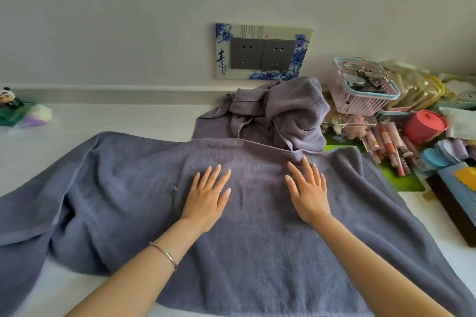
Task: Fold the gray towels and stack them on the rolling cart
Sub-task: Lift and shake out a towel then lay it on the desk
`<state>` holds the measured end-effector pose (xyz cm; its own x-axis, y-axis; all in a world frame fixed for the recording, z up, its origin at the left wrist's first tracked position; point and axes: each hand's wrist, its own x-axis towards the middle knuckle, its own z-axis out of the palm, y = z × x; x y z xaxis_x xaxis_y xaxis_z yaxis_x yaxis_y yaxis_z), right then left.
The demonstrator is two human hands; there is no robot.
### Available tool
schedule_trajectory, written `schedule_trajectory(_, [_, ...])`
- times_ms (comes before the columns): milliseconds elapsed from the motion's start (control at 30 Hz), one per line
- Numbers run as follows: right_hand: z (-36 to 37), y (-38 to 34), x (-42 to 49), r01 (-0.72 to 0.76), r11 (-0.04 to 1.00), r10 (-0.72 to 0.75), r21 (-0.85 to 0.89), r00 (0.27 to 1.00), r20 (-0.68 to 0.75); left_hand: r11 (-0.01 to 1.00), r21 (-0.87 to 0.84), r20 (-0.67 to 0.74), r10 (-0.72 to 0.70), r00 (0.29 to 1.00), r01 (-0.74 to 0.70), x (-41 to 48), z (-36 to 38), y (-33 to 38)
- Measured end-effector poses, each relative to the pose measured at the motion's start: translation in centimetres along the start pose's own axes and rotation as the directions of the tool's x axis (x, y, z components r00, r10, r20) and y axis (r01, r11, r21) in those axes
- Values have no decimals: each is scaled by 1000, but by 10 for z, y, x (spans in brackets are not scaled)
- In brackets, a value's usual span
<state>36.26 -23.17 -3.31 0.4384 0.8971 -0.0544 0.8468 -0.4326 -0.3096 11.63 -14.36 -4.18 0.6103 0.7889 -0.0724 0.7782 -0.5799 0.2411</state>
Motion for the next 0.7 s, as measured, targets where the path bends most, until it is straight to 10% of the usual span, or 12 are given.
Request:
schedule_trajectory(167, [22,-80,-32,-84,995,88,48,993,-84,995,41,-22,-88,996,89,-39,-31,-73])
schedule_trajectory(433, [81,-251,-86,306,947,-309,101,951,12,960,59,137,-280,950,275,-106,-72,-191])
schedule_trajectory(700, [109,-269,-140,374,927,-369,26,923,-106,994,113,314,-33,949,-3,-150,-94,-200])
